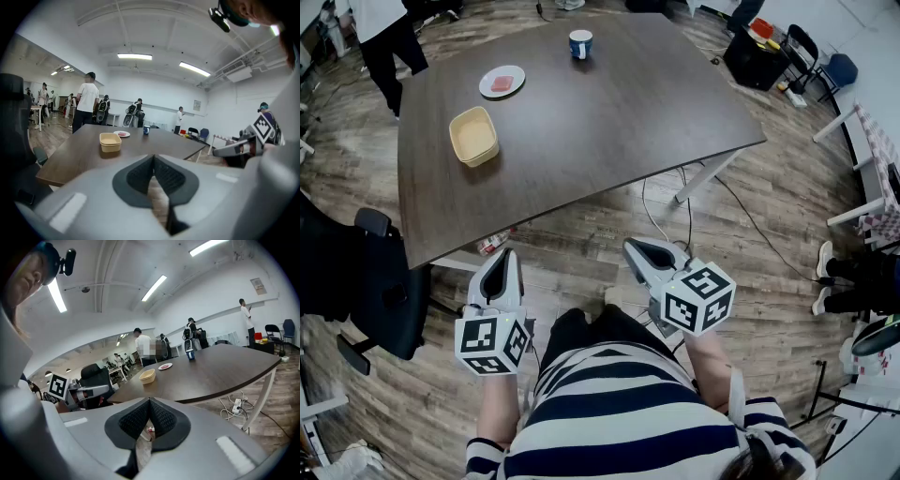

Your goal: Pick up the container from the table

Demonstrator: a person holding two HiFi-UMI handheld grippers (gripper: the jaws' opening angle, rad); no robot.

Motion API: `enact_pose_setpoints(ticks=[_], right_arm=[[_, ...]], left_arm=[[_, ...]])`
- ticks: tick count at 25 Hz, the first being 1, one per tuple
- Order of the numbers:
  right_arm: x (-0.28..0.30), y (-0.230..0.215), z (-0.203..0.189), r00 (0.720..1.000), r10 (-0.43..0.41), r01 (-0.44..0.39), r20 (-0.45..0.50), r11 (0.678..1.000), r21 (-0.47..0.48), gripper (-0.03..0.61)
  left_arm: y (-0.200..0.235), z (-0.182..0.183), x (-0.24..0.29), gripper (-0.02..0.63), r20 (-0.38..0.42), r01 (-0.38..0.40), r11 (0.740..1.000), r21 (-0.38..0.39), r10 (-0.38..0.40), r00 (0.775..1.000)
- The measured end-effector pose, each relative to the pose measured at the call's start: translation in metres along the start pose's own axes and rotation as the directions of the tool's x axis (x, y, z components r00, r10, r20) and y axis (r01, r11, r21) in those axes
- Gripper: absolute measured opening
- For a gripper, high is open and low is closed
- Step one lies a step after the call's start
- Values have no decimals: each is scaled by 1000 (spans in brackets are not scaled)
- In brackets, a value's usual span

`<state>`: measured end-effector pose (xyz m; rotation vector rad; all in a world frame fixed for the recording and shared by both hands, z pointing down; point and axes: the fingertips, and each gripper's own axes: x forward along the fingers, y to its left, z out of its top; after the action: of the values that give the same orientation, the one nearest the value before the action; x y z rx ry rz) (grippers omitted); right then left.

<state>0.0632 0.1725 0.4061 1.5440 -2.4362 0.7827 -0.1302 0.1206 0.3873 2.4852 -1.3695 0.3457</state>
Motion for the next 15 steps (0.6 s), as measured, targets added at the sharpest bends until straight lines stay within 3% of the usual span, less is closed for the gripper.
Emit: enact_pose_setpoints(ticks=[12, 15], right_arm=[[23, -54, 17, 994, 100, -101, -51, 995, -12, -2], [27, -66, 25, 989, 138, -139, -54, 990, -5, -2]], left_arm=[[-21, -2, 41, 0, -25, -90, 996, 0, 90, 996], [-25, 6, 53, 0, -1, -116, 993, 3, 117, 993]])
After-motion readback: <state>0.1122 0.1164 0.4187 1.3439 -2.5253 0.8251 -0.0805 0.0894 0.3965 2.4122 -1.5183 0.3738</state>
